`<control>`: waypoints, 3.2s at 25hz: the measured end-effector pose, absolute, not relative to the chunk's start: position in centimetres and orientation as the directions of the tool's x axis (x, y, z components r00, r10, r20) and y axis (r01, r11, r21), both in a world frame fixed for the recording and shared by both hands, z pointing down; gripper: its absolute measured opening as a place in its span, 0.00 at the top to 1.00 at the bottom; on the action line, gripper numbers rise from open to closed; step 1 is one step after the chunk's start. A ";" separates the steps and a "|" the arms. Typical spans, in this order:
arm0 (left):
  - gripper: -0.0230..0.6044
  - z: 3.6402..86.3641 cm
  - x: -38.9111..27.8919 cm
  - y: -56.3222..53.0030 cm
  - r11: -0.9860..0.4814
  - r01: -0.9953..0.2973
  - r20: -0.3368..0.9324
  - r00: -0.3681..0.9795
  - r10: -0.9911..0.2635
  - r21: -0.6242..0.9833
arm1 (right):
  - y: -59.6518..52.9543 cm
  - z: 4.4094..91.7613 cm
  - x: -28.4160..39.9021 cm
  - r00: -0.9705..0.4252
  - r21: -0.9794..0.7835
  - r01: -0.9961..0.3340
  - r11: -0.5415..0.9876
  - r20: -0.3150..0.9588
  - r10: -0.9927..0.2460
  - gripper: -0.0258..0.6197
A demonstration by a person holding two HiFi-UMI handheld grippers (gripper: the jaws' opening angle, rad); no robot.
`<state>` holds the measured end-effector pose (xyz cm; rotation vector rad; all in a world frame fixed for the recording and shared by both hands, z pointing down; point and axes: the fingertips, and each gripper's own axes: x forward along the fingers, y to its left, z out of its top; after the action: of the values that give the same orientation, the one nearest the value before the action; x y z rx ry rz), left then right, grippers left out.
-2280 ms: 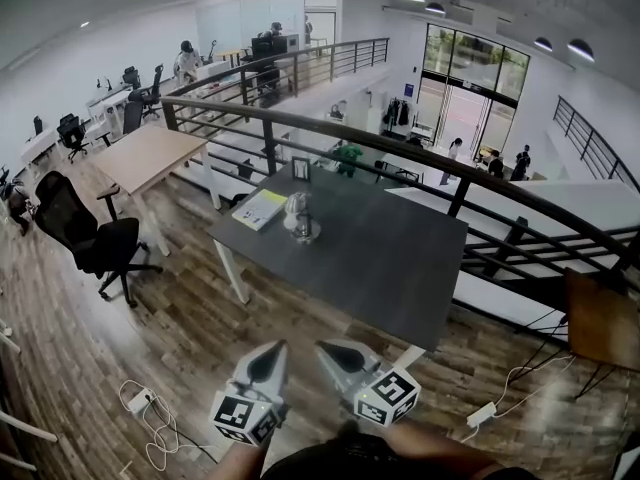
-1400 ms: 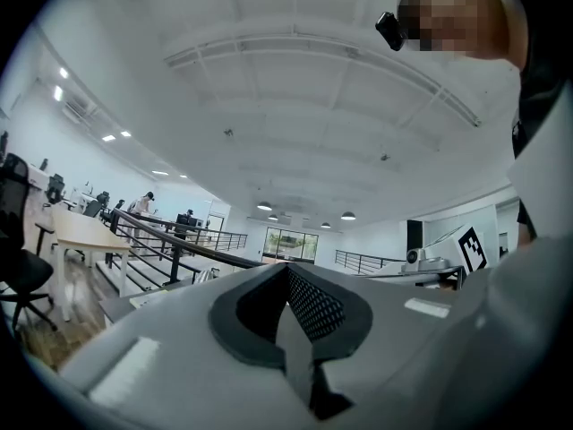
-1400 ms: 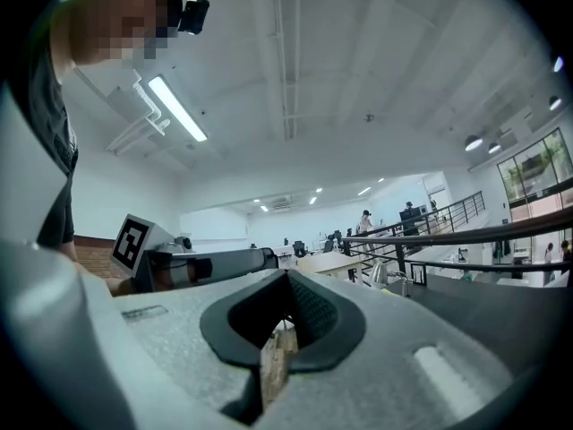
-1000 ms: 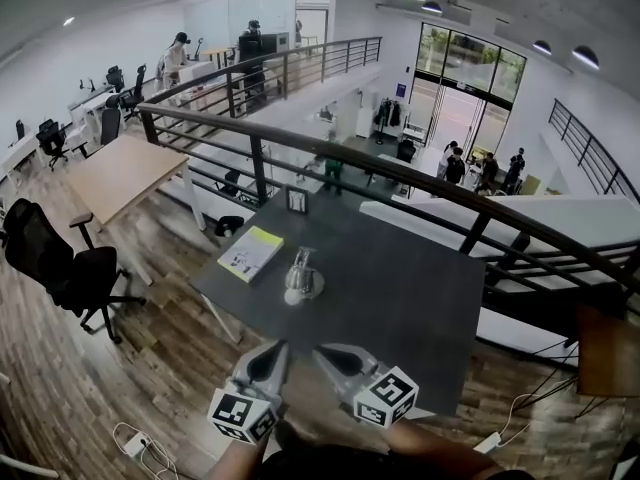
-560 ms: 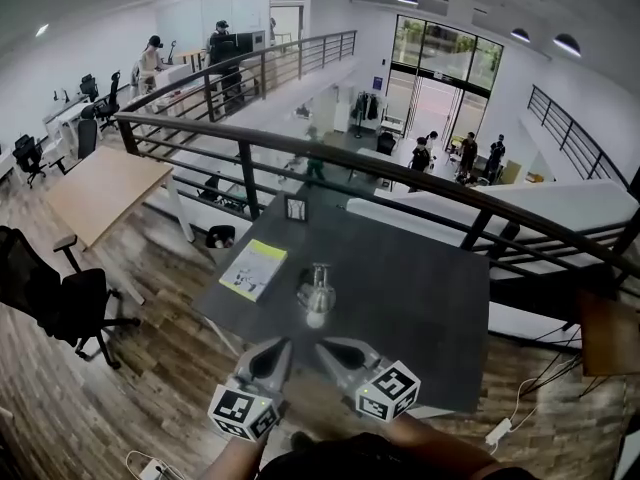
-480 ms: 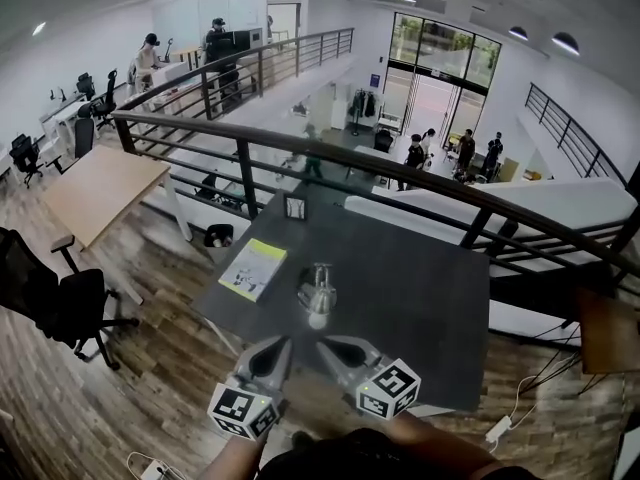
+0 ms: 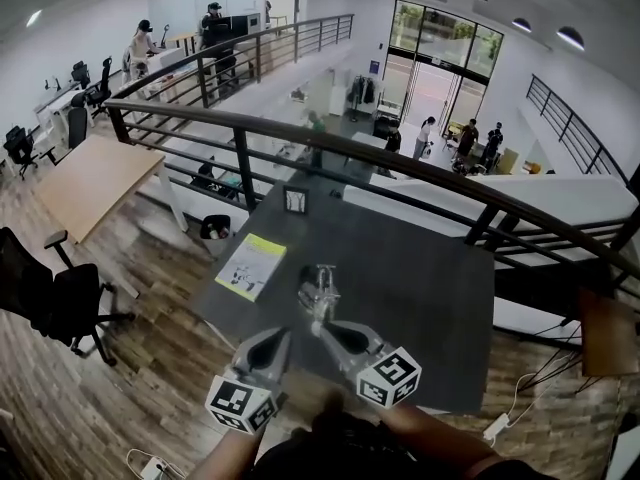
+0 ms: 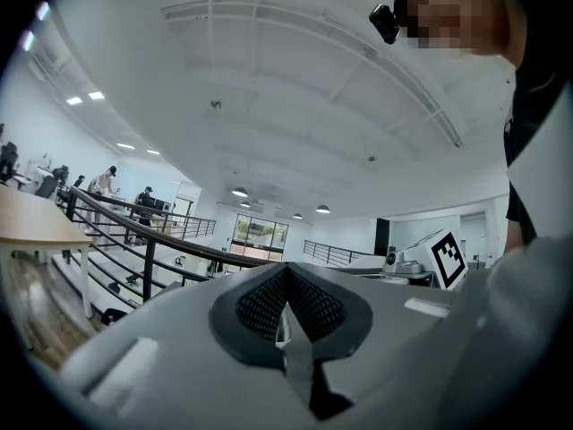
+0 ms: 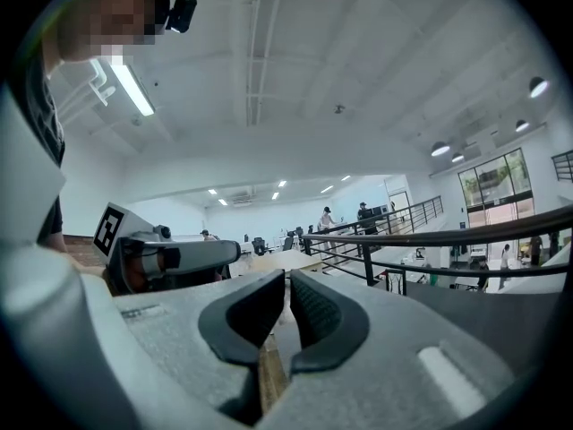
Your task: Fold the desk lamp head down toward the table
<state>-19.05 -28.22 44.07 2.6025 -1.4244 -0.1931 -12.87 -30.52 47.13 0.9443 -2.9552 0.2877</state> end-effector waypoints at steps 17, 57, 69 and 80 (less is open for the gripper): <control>0.96 48.4 -17.6 -37.3 -0.446 -0.854 0.070 0.479 -0.875 0.269 | -39.2 55.6 -12.7 -0.848 -0.186 -0.499 0.846 0.307 -0.432 0.65; 0.96 55.7 -18.4 -34.1 -0.395 -0.865 0.231 0.471 -0.851 0.308 | -39.9 77.6 -14.3 -0.645 -0.038 -0.560 0.828 0.647 -0.406 0.75; 0.96 52.7 -19.2 -33.0 -0.440 -0.858 0.162 0.490 -0.857 0.267 | -39.0 65.6 -13.8 -0.739 -0.063 -0.582 0.811 0.458 -0.495 0.86; 0.96 46.5 -17.2 -26.2 -0.560 -0.799 0.021 0.578 -0.816 0.217 | -30.0 51.1 -12.1 -0.772 -0.023 -0.616 0.787 0.218 -0.597 0.95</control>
<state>-17.20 -26.16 46.46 2.6056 -1.3518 -0.1210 -12.15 -29.96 51.12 0.9538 -2.7792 0.1380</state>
